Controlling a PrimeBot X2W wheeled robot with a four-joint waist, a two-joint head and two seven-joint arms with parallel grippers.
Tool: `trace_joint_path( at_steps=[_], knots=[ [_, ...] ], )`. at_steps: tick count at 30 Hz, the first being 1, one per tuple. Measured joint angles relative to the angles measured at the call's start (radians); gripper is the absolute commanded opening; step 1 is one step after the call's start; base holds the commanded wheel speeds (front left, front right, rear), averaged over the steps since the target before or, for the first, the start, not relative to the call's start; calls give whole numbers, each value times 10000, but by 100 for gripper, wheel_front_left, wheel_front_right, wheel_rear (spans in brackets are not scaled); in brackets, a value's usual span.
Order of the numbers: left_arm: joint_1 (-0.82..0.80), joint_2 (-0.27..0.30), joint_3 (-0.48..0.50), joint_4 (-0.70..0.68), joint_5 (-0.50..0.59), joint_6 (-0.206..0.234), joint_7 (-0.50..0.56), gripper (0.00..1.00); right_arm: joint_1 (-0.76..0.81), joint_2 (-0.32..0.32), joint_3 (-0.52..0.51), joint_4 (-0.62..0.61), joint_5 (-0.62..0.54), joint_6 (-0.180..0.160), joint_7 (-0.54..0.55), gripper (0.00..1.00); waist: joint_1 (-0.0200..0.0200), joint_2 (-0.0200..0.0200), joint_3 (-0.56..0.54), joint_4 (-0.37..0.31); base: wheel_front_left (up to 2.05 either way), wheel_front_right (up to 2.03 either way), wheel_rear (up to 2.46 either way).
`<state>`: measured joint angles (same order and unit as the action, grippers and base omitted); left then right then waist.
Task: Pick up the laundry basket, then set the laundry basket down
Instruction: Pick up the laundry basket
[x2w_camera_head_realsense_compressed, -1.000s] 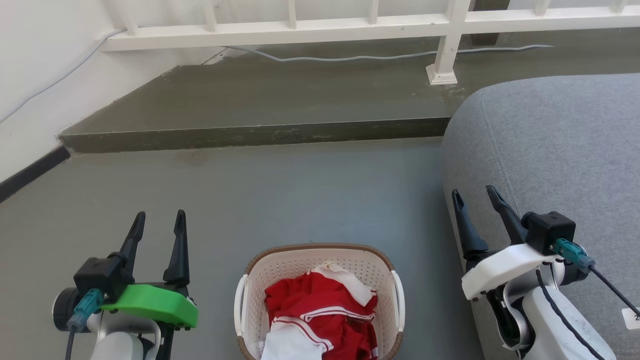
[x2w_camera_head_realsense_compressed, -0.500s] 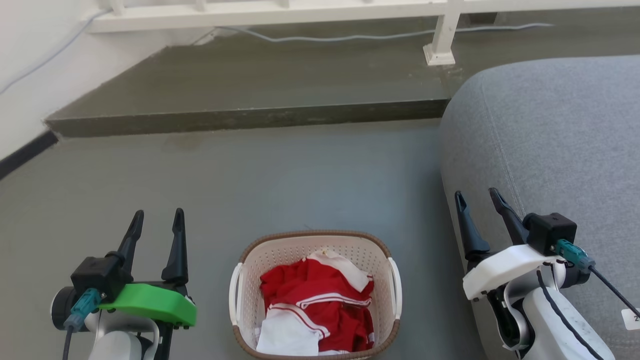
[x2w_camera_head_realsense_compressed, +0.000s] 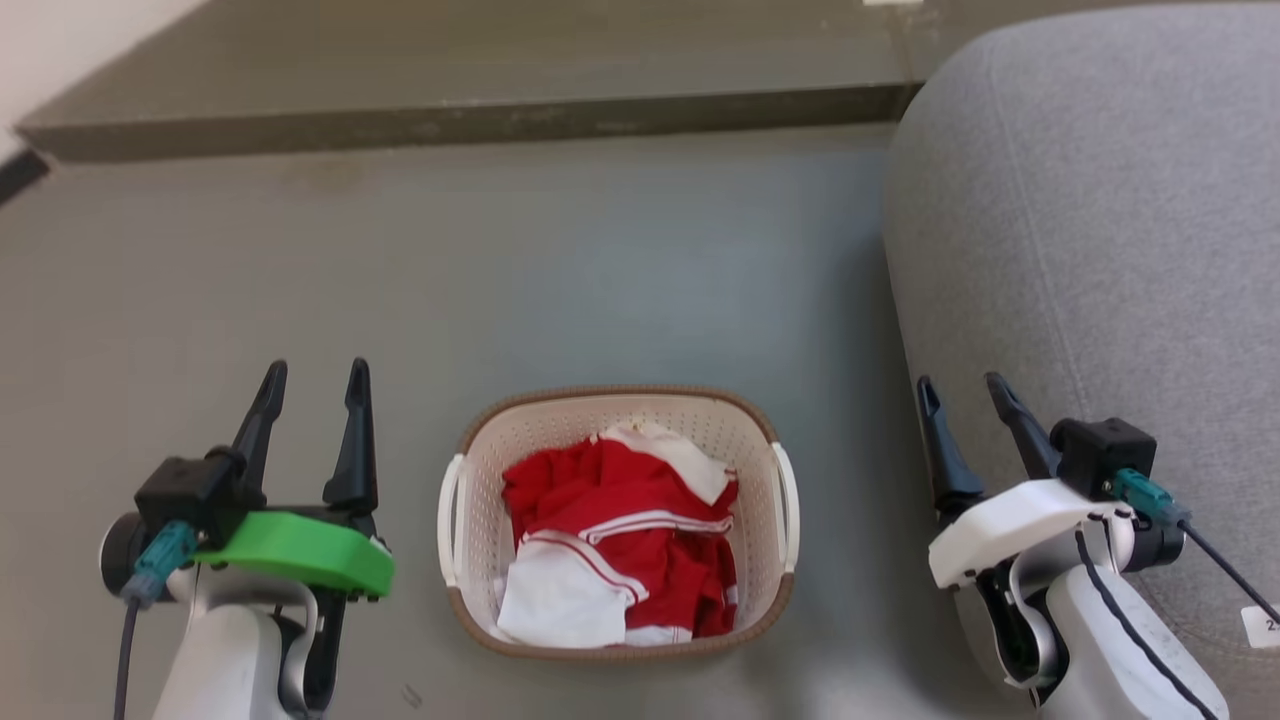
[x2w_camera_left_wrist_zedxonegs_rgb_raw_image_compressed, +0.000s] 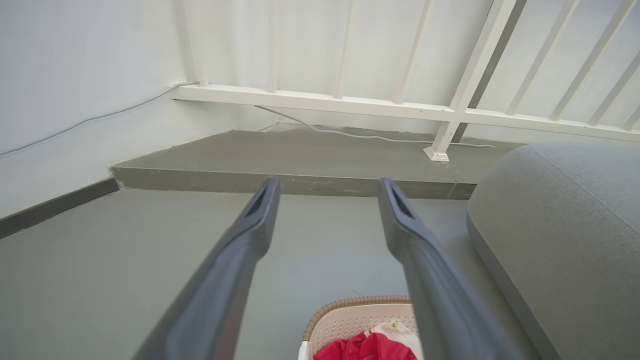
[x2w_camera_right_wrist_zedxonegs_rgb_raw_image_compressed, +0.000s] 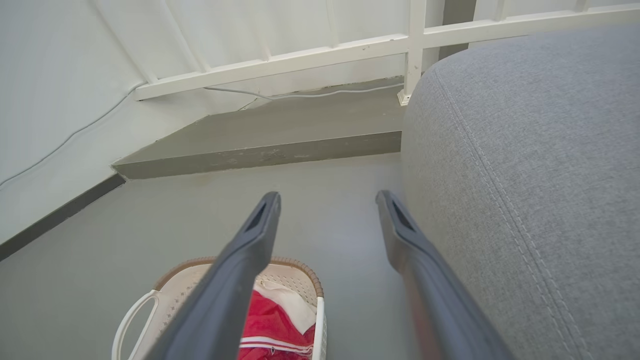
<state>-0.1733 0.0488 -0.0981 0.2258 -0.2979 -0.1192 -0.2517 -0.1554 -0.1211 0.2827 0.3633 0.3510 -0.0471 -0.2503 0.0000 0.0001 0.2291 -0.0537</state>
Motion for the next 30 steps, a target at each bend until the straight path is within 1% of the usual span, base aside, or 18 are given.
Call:
trace_joint_path(
  at_steps=[7,18,23,26,30],
  knots=[
    [-493,2,-136,470,0,-35,-2,100,-359,186,-159,307,79,-2,0,100,0,0,768,29,0,0,0],
    [-1680,144,-360,1616,-42,-50,-2,100,-1364,282,-42,1423,107,29,2,100,1,0,2283,124,0,0,0],
    [-2411,290,-780,2295,-48,-52,-2,100,-2012,370,144,2159,201,182,107,100,1,-1,3108,169,0,0,0],
    [-2727,303,-1225,2769,-242,-54,0,100,-2313,468,253,2560,209,224,222,100,1,0,3513,194,0,0,0],
    [-3092,412,-1601,3367,-424,-54,46,100,-2765,514,433,3035,209,378,314,100,1,-1,4040,230,0,0,0]
  ],
)
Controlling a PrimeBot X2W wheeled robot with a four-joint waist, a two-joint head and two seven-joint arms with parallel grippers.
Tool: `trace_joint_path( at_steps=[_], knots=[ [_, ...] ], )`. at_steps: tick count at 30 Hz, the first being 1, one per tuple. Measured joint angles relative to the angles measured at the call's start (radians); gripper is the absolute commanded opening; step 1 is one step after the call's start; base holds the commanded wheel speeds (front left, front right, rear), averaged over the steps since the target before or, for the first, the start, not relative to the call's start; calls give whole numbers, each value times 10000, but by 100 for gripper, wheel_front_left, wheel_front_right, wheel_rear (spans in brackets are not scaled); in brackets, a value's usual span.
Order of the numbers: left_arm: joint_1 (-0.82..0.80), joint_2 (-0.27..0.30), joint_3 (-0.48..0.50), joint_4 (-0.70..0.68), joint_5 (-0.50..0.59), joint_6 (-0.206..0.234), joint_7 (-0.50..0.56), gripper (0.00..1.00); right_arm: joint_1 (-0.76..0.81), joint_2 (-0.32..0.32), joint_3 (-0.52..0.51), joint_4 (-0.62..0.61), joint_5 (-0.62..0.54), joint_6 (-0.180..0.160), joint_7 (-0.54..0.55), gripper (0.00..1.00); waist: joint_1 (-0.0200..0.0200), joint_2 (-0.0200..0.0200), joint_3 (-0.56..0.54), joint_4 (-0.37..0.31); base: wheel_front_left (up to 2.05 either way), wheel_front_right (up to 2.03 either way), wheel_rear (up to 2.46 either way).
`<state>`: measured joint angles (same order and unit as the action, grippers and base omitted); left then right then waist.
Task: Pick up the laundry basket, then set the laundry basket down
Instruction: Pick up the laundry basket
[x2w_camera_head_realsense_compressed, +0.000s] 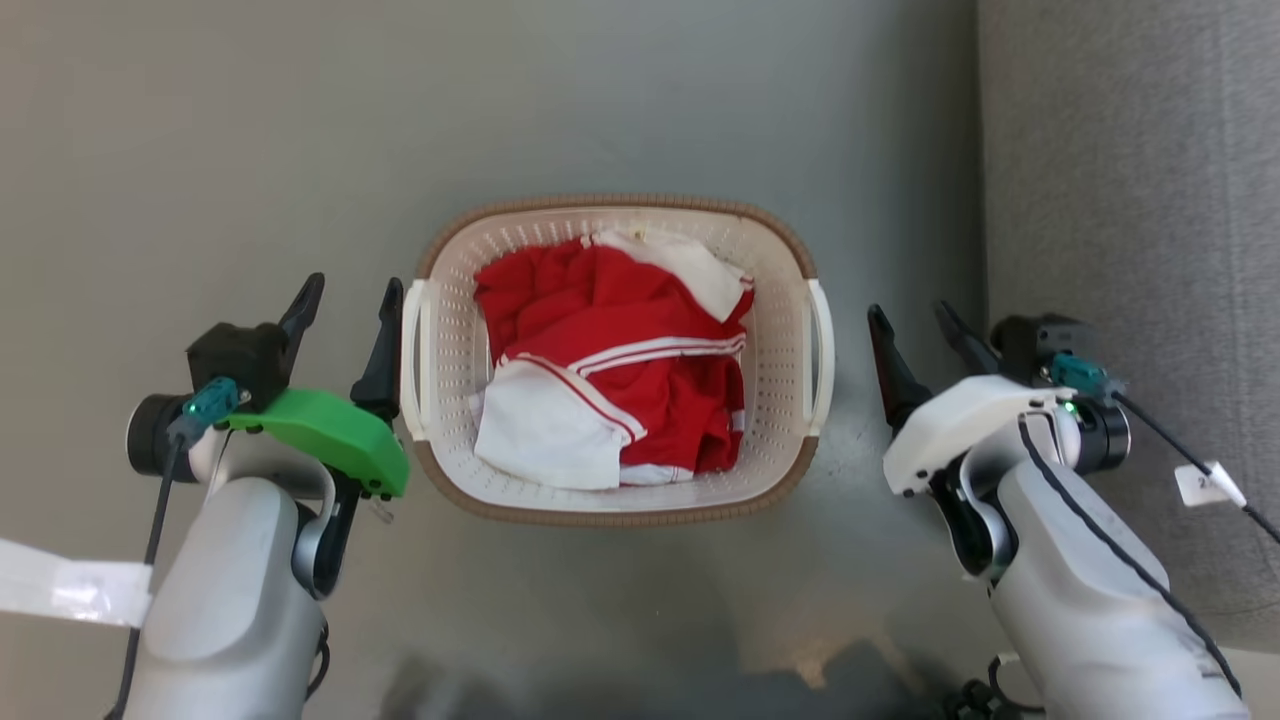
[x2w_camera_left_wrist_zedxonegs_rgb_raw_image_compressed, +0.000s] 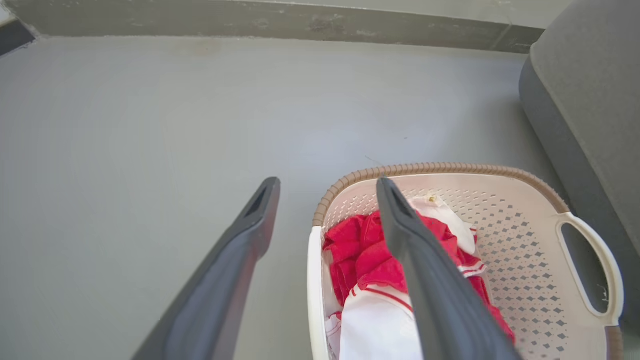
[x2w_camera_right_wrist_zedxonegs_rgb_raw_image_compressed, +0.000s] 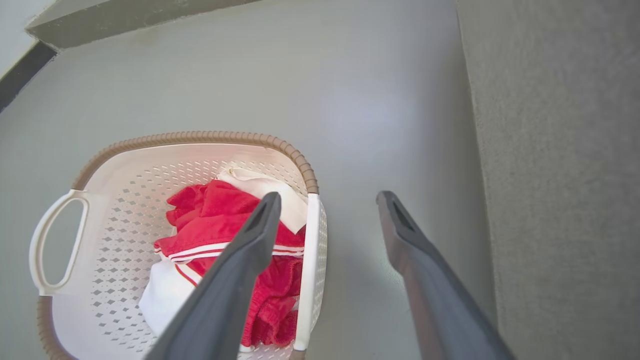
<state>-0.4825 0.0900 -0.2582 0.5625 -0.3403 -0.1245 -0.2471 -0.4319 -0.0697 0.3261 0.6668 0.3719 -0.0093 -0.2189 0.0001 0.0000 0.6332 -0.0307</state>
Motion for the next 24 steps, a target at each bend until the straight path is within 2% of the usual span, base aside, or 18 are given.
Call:
trace_joint_path(
  at_steps=[3,6,18,24],
  knots=[
    [-335,94,-104,437,-173,0,71,100,-409,35,104,330,0,8,44,100,0,0,390,16,0,0,0],
    [-688,196,-251,851,-433,0,236,100,-763,50,221,637,6,194,100,100,0,0,762,20,0,0,0],
    [-1918,203,-769,2121,-1404,0,986,100,-1967,77,884,1962,69,621,407,100,0,0,2121,-50,0,0,0],
    [-2461,165,-1039,2499,-1946,-2,1248,100,-2622,75,1254,2372,146,727,525,100,0,0,2724,-62,0,0,0]
  ],
)
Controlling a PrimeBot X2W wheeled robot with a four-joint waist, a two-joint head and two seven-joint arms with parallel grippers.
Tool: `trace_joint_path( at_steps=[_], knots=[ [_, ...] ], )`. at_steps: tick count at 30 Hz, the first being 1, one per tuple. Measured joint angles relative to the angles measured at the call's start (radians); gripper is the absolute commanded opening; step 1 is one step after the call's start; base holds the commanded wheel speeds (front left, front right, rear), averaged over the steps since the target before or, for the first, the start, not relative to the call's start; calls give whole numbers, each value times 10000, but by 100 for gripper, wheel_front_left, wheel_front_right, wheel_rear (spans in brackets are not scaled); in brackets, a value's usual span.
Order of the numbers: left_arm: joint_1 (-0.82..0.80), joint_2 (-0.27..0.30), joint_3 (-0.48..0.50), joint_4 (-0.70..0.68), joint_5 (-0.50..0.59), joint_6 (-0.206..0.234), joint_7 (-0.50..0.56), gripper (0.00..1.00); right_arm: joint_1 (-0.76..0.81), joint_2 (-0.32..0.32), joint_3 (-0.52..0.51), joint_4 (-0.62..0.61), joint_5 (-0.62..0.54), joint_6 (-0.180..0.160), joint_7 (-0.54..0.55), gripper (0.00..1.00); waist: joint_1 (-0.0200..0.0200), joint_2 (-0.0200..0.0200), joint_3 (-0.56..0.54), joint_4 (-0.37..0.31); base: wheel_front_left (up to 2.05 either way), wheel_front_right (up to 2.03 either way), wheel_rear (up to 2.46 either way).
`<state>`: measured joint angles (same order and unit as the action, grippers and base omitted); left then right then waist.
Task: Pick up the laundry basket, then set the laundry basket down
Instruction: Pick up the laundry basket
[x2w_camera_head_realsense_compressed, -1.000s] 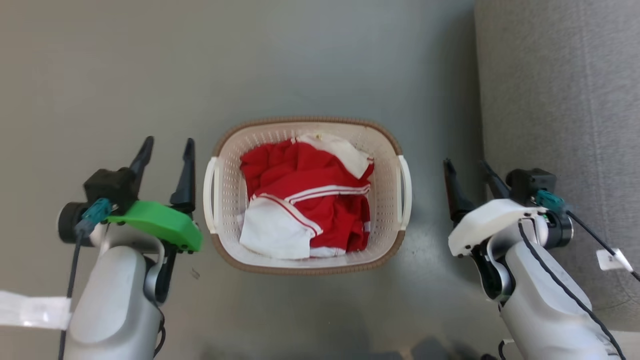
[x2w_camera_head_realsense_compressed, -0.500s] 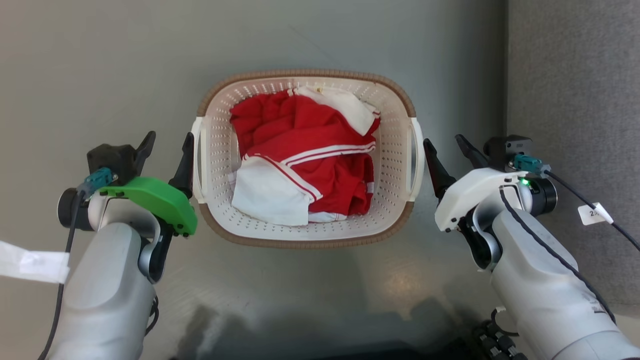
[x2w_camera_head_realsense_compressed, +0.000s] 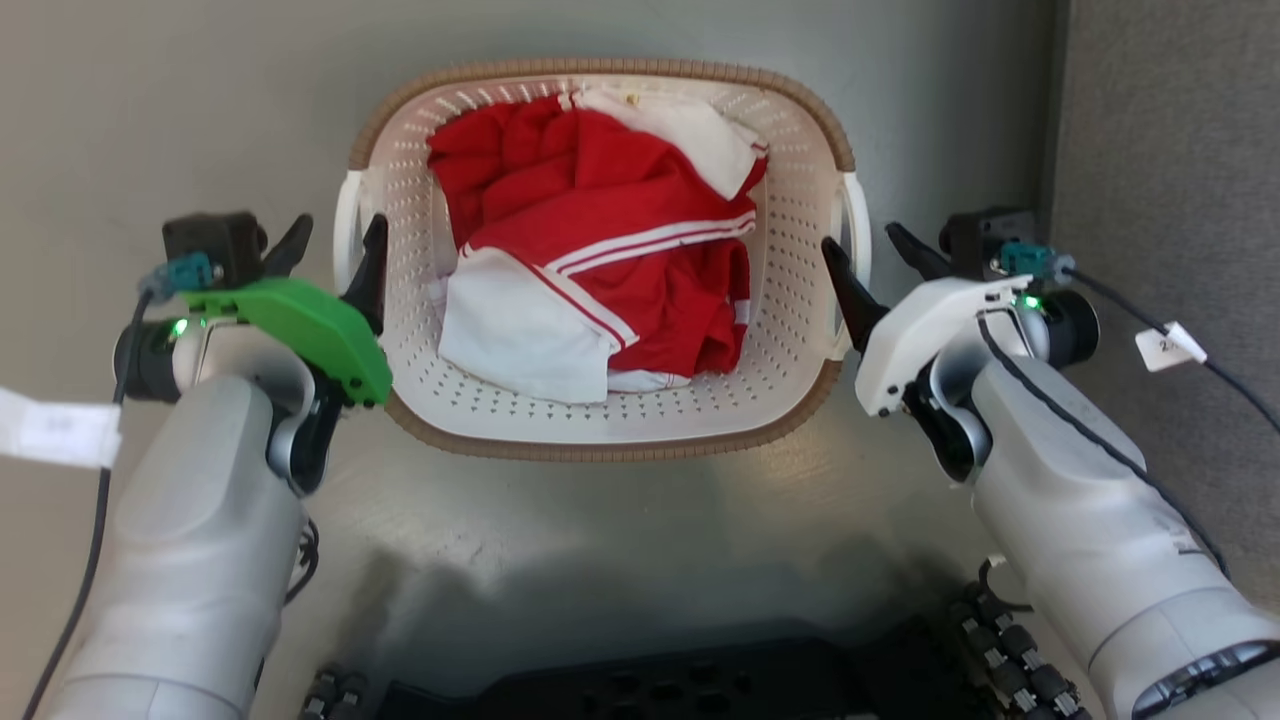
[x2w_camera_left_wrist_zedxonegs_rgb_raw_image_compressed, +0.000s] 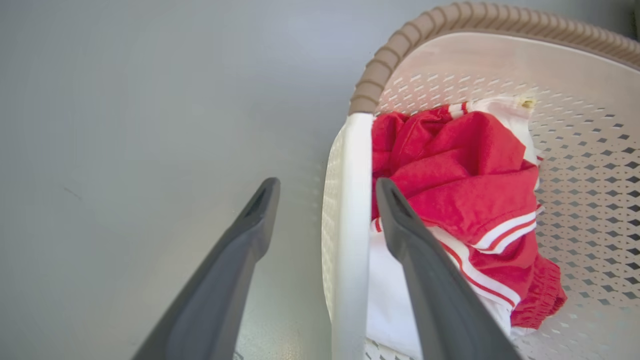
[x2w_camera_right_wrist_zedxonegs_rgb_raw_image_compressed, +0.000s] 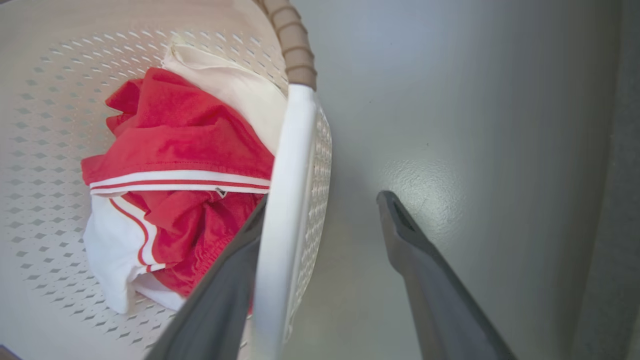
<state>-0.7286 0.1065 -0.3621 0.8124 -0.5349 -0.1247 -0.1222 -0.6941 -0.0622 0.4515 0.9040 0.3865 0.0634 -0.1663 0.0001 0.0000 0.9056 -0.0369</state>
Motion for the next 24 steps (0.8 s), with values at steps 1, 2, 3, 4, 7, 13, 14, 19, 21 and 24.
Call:
trace_joint_path(
  at_steps=[1,2,3,4,7,13,14,19,21,24],
  knots=[
    [-125,-15,-33,102,-65,0,96,100,-79,0,67,31,94,12,2,100,0,0,93,1,0,0,0],
    [-228,-29,-88,196,-134,0,192,100,-161,-2,117,77,184,50,8,100,0,0,180,5,0,0,0],
    [-303,-36,-192,251,-180,0,267,100,-233,-2,148,111,280,77,13,100,0,0,265,13,0,0,0],
    [-337,-56,-278,280,-196,0,274,100,-295,-4,186,153,378,100,15,100,0,0,339,25,0,0,0],
    [-466,-178,-447,454,-416,0,278,100,-465,-12,435,282,462,201,88,100,0,0,513,89,0,0,0],
    [-577,-209,-922,593,-713,0,291,0,-770,-8,734,522,554,234,48,0,0,0,597,225,0,0,0],
    [-593,-211,-989,621,-752,0,293,0,-800,15,773,539,564,238,-15,0,0,0,592,236,0,0,0],
    [-696,-339,-1162,802,-1258,-25,318,0,-918,46,840,755,842,232,-111,0,-1,0,543,279,0,0,0],
    [-731,-337,-1229,838,-1323,-25,307,0,-957,52,911,851,909,230,-151,0,-1,0,511,294,0,0,0],
    [-773,-316,-1312,874,-1404,-25,244,0,-980,56,1026,943,1003,232,-242,0,0,0,456,313,0,0,0]
  ],
)
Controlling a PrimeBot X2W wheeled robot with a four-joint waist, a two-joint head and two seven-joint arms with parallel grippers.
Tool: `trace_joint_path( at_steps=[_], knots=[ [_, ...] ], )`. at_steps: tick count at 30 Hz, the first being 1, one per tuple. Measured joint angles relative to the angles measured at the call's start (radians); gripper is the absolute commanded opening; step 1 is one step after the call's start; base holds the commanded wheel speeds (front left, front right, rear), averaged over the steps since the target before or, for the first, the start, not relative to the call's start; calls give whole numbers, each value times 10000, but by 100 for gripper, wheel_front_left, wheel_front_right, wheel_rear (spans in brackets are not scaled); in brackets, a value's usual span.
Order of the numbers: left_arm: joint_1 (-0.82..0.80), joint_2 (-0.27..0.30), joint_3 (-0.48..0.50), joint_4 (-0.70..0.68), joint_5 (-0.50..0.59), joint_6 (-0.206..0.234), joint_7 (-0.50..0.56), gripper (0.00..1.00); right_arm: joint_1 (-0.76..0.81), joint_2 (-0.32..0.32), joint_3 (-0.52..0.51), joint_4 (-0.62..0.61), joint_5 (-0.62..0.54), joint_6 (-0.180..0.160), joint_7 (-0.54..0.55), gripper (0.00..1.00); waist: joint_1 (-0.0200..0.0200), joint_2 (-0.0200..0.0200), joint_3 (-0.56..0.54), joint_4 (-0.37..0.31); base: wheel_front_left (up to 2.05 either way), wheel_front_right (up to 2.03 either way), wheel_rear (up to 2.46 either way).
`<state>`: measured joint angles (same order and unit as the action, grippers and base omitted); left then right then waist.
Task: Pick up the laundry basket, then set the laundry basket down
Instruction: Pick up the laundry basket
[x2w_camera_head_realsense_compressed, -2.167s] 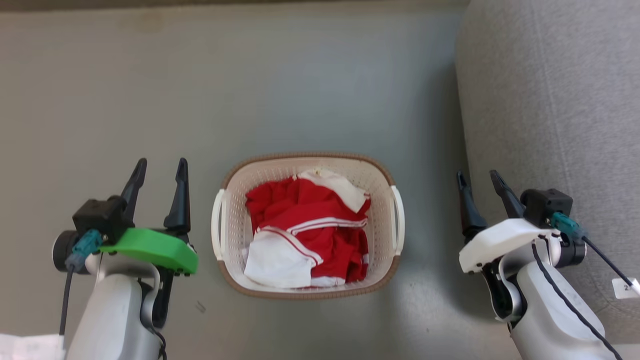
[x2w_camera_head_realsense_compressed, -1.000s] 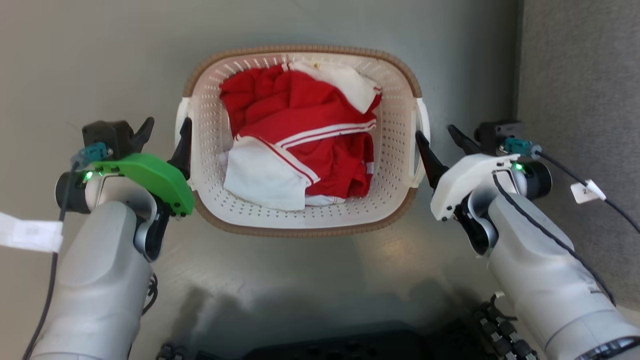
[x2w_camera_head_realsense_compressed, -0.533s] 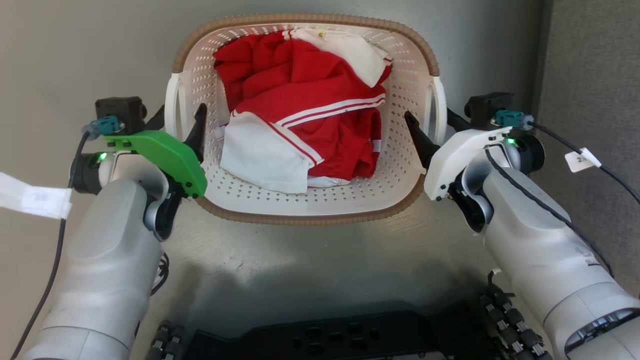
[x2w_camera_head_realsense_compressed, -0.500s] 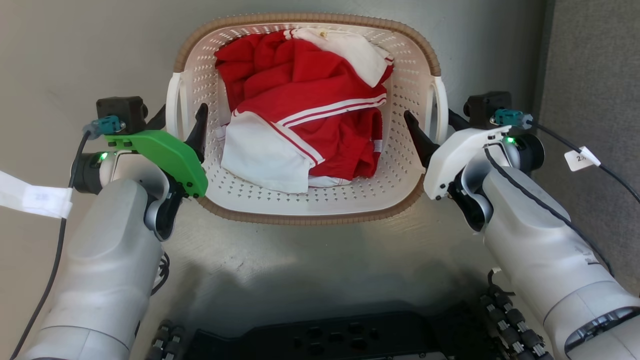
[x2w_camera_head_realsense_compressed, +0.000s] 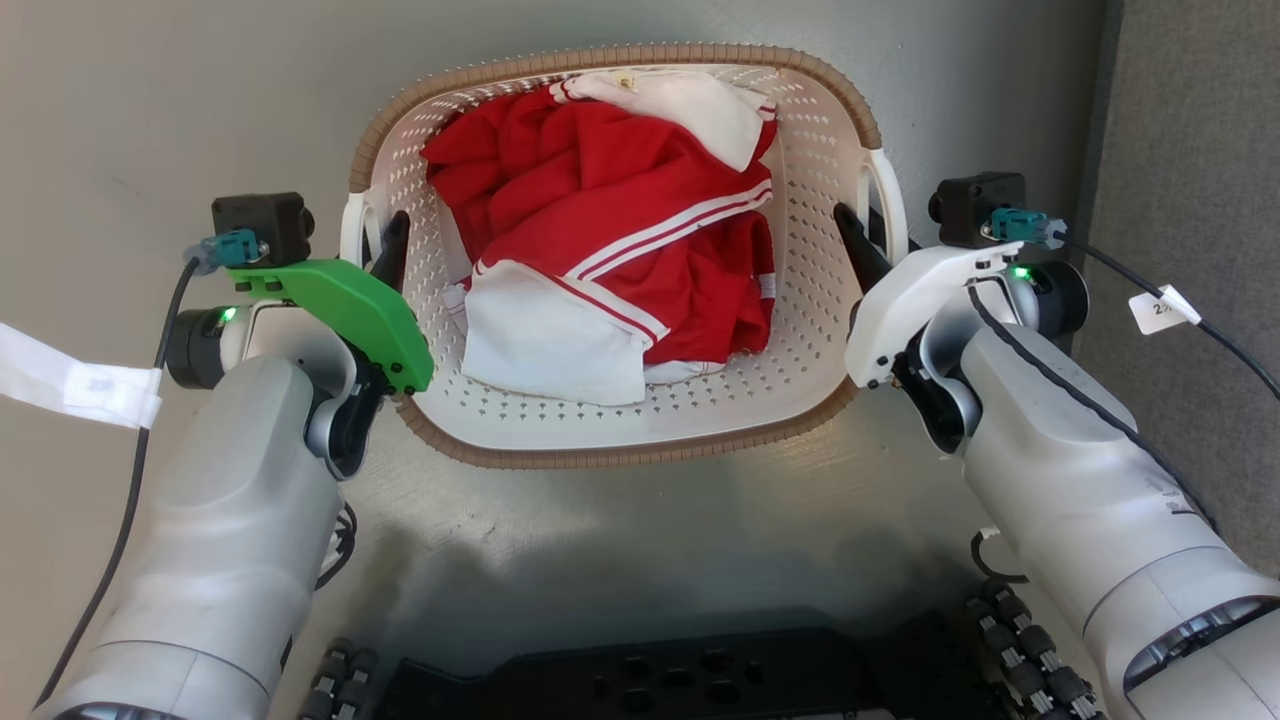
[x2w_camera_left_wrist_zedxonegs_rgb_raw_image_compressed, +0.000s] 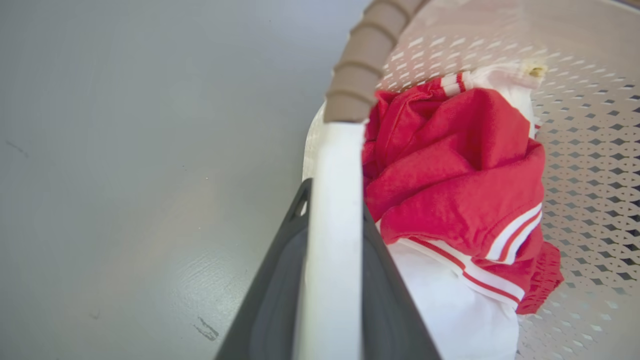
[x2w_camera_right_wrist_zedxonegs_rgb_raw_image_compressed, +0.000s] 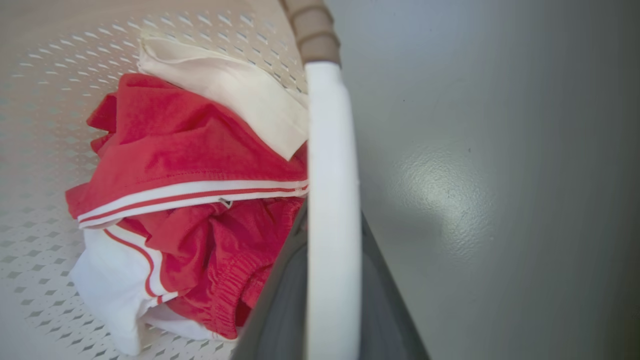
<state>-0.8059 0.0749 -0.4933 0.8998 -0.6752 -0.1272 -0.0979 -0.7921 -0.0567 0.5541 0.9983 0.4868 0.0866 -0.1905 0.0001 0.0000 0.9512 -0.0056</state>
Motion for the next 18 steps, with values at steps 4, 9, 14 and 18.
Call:
trace_joint_path(
  at_steps=[4,9,14,18],
  knots=[
    [-7,4,-236,188,-196,0,-102,0,1,0,140,142,142,2,-29,0,0,0,-134,16,0,0,0],
    [14,35,-497,380,-468,-2,-188,0,14,23,359,309,541,81,-38,0,0,0,-473,-1,0,0,0],
    [65,61,-869,537,-646,-2,-140,0,32,17,571,481,901,102,82,0,0,0,-1004,-55,0,0,0],
    [135,86,-1001,589,-974,-2,90,0,32,13,794,556,1095,117,376,0,-1,0,-1371,-104,0,0,0]
  ],
)
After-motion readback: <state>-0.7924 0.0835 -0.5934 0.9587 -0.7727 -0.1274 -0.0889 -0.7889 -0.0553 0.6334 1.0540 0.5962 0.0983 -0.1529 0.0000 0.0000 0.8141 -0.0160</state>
